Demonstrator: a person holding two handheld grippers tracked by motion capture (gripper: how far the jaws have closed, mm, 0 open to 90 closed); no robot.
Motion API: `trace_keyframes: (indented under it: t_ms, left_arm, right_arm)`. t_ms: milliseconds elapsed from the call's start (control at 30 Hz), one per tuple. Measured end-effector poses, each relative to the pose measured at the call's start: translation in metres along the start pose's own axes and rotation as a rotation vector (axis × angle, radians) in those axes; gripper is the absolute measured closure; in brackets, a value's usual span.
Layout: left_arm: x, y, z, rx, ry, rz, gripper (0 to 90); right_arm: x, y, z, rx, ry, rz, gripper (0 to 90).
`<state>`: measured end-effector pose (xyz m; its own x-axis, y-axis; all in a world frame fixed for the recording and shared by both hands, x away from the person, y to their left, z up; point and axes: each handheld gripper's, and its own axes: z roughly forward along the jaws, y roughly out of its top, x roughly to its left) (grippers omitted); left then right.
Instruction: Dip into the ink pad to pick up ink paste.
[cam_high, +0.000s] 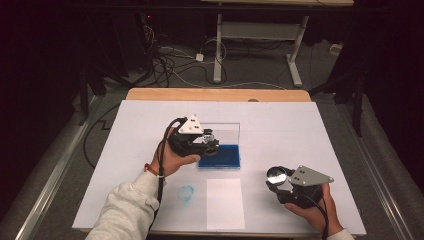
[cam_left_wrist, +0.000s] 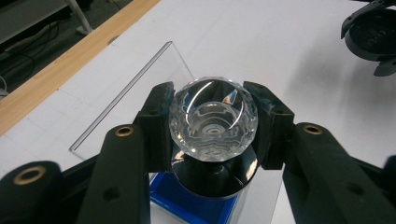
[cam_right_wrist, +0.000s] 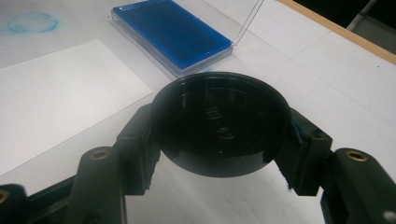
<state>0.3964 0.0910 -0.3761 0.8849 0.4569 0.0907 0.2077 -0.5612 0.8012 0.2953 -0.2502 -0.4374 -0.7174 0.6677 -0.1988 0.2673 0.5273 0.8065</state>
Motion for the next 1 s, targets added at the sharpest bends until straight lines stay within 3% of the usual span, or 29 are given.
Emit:
trace_keyframes:
  t_ms: [200, 367, 567, 1000]
  left_arm:
    - [-0.005, 0.008, 0.019, 0.015, -0.027, 0.022, 54.6]
    - [-0.003, 0.004, 0.043, 0.048, -0.047, 0.005, 54.6]
    - [-0.004, -0.001, 0.065, 0.109, -0.048, 0.012, 54.7]
    - [-0.002, -0.011, 0.078, 0.148, -0.057, 0.020, 54.6]
  right_arm:
    - [0.001, 0.000, 0.001, 0.010, 0.000, 0.001, 39.0]
    - [0.002, -0.003, 0.002, 0.015, 0.010, -0.005, 39.0]
    - [0.002, -0.003, 0.001, 0.010, 0.008, 0.004, 39.0]
    - [0.003, -0.004, 0.001, 0.016, 0.003, -0.001, 39.0]
